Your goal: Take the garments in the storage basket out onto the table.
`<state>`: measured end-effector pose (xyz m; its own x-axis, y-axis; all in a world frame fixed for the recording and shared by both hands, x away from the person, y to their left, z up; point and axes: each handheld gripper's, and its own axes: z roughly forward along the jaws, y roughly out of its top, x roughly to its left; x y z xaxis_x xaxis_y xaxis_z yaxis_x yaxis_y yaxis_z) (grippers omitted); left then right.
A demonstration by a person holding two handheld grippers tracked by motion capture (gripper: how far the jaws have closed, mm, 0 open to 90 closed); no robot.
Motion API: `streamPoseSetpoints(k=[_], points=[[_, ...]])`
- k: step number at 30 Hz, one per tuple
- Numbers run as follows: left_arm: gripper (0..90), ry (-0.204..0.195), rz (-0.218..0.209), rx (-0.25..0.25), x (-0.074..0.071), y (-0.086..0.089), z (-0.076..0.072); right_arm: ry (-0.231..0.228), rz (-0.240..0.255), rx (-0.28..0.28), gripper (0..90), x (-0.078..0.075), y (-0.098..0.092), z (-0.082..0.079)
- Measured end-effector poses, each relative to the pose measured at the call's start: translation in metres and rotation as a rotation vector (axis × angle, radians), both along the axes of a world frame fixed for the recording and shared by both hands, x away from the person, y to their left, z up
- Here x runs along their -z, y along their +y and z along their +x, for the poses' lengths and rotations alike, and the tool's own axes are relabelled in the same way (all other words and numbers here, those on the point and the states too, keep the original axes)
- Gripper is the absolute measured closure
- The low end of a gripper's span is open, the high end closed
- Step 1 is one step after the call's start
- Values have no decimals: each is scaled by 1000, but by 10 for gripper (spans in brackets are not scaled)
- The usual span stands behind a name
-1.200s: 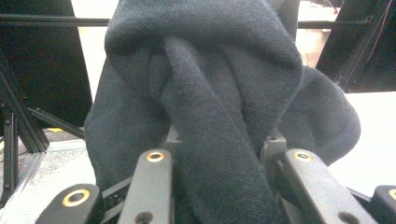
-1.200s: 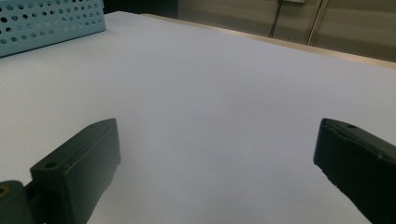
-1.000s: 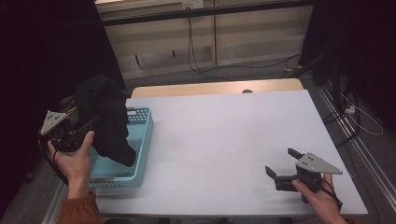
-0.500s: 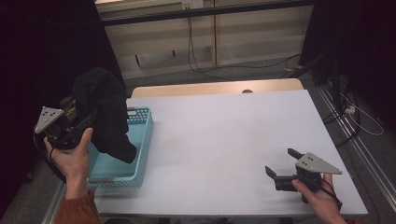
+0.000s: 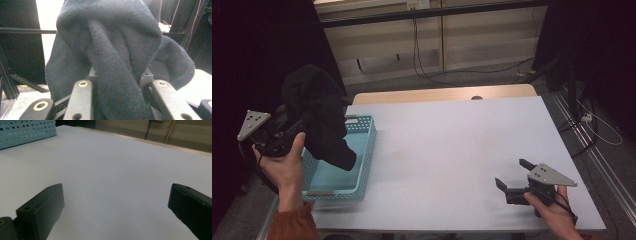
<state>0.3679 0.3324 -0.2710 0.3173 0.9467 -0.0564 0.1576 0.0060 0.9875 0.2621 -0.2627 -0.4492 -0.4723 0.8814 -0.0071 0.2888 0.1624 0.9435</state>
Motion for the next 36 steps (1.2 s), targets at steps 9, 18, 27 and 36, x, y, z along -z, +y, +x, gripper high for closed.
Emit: streamPoseSetpoints(k=[9,18,27,36], points=[[665,-38,-21,28,-12,-5,-4,-3,0,0,0,0,0,0],[665,-61,-50,63,-17,-11,-3,-1,-1,0,0,0,0,0],[665,-65,-54,113,-21,-27,1,-2,-2,-2,0,0,0,0],[665,-59,-55,145,-20,-46,5,-1,-1,-1,0,0,0,0]])
